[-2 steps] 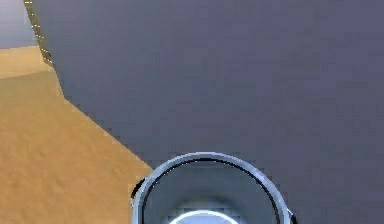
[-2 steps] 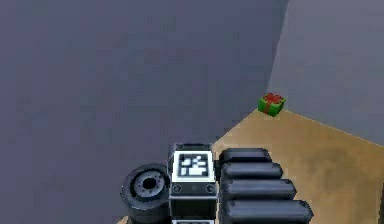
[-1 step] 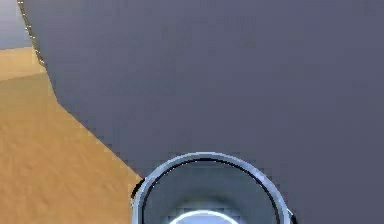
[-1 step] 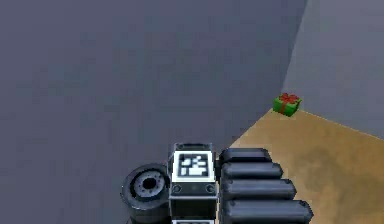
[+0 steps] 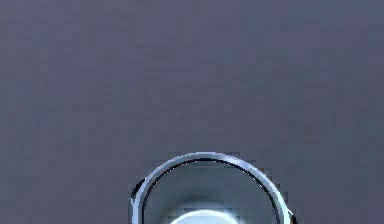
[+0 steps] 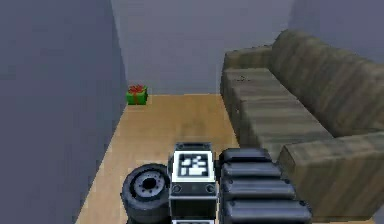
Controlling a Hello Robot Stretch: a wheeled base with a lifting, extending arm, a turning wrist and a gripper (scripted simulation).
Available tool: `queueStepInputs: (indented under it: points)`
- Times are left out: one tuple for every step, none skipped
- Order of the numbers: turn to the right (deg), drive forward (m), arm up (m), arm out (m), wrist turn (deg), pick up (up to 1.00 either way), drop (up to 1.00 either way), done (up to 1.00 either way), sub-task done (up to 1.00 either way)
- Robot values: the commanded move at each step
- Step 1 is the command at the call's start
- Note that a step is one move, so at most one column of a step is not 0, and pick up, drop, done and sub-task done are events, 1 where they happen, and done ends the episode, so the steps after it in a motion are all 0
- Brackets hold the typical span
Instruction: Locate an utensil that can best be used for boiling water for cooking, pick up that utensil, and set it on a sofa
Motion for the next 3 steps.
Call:
queueStepInputs:
  points:
    - [45.0,0.0,0.0,0.0,0.0,0.0,0.0,0.0,0.0]
    - [36.0,0.0,0.0,0.0,0.0,0.0,0.0,0.0,0.0]
    - [0.0,1.0,0.0,0.0,0.0,0.0,0.0,0.0,0.0]
